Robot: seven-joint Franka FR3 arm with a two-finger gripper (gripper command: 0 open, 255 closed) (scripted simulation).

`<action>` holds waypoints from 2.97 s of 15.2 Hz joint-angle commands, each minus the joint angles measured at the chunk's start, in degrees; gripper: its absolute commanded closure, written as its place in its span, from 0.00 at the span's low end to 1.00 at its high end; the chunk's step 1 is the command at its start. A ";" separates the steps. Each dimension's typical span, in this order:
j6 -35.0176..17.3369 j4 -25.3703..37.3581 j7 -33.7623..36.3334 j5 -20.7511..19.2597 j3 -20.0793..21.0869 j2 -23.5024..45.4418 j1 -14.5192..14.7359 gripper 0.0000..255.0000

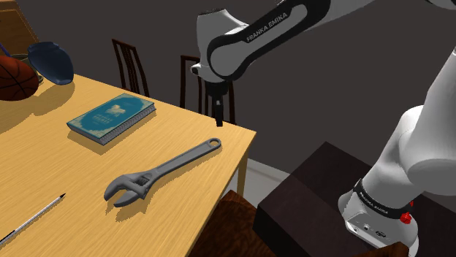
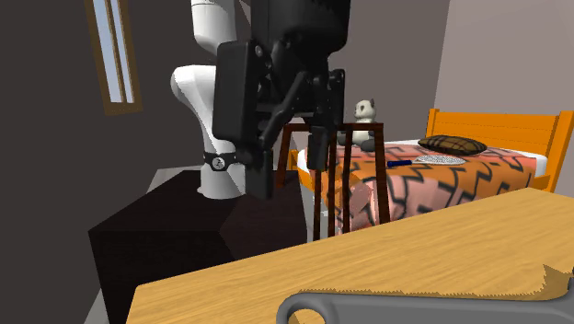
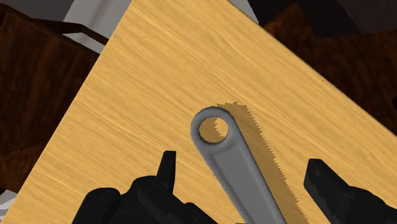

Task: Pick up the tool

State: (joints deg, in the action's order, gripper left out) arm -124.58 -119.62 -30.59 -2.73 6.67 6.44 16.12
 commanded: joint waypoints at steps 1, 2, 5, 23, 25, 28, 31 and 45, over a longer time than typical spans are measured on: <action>-1.33 2.42 -0.90 -0.44 0.98 3.53 1.03 0.00; -1.75 3.71 -1.41 -0.70 1.41 5.15 1.49 0.00; -2.82 7.71 -2.88 -1.65 2.67 9.97 2.98 0.00; -8.09 23.15 -7.61 -7.11 5.90 30.08 10.00 0.00; -8.39 23.13 -7.57 -7.18 5.84 30.36 10.04 0.00; -8.37 23.14 -7.59 -7.17 5.84 30.35 10.02 1.00; -8.34 23.20 -7.61 -7.17 5.84 30.38 10.01 1.00; -3.58 23.80 -8.22 -6.07 6.64 26.17 9.51 1.00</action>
State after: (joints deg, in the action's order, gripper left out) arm -128.62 -95.55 -38.68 -8.98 13.21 33.38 25.80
